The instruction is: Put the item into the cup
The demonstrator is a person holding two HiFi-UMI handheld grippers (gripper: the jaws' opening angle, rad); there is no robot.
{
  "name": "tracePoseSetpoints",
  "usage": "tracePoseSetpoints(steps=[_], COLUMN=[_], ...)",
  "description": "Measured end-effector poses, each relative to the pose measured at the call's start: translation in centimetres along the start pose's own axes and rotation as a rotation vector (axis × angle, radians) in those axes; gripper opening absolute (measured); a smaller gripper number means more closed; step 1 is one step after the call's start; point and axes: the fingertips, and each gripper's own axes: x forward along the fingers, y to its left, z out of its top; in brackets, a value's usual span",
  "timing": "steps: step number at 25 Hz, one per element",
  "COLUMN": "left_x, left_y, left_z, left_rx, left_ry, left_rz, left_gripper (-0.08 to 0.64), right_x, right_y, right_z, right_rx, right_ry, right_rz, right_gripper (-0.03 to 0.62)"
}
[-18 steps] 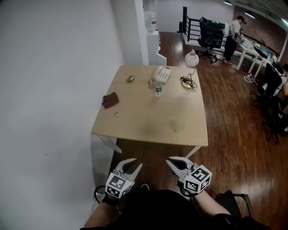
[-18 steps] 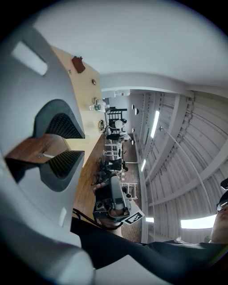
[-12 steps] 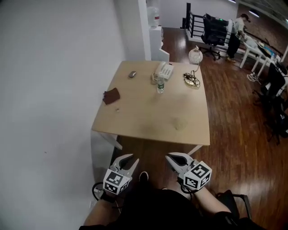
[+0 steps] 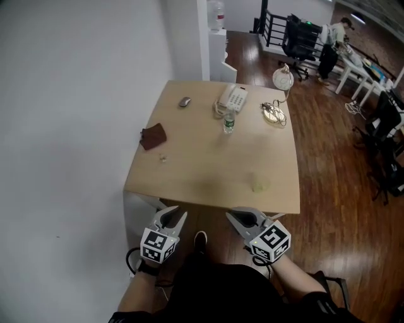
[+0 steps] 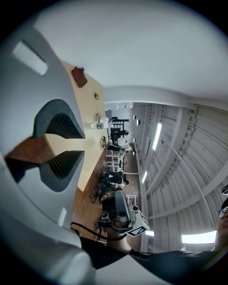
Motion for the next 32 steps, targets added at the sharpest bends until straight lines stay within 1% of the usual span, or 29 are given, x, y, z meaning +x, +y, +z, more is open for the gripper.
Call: tracePoseSetpoints(steps=[5, 9, 13, 16, 18, 21, 25, 27, 30, 32], left_x=[3.6, 6.7, 9.2, 11.0, 12.4, 15.0, 17.9, 19.1, 20.6, 21.7], left_y=[7.8, 14.0, 18.8, 21.7, 23.6, 26.6, 30.0, 31.3, 33.0, 33.8], left_z=[-0.6, -1.1, -1.6, -3.6, -5.0, -7.5, -9.7, -11.0, -12.9, -13.8], left_rx=[-0.010, 0.006, 0.033, 0.022, 0.016, 0.004, -0.058, -0.072, -0.040, -0.026], left_ry=[0.042, 0.087, 0.120, 0.185, 0.229, 0.300, 0.371, 0.410, 0.478, 0.504], left_rz=[-0.005, -0.011, -0.009, -0.014, -0.002, 0.032, 0.091, 0.106, 0.115, 0.124], left_gripper=[0.084, 0.089, 0.098, 0.103, 0.112, 0.114, 0.114, 0.114, 0.114, 0.114], right_x=[6.1, 11.1, 15.1, 17.3, 18.5, 20.0, 21.3, 22.0, 22.7, 22.9], right_y=[-3.2, -5.7, -7.6, -8.6, -9.2, -10.1, -10.8, -11.0, -11.2, -11.4], right_z=[0.8, 1.0, 0.4, 0.0, -0.3, -0.7, -1.2, -1.7, -2.5, -2.8], right_rx=[0.024, 0.045, 0.052, 0.049, 0.049, 0.053, 0.036, 0.033, 0.065, 0.072], right_ry=[0.025, 0.064, 0.103, 0.132, 0.152, 0.172, 0.199, 0.215, 0.236, 0.244], right_rz=[-0.022, -0.036, -0.061, -0.069, -0.062, -0.058, -0.044, -0.026, -0.004, 0.004], right_gripper=[0.008, 0.008, 0.008, 0.009, 0.011, 0.019, 0.049, 0.058, 0.063, 0.063])
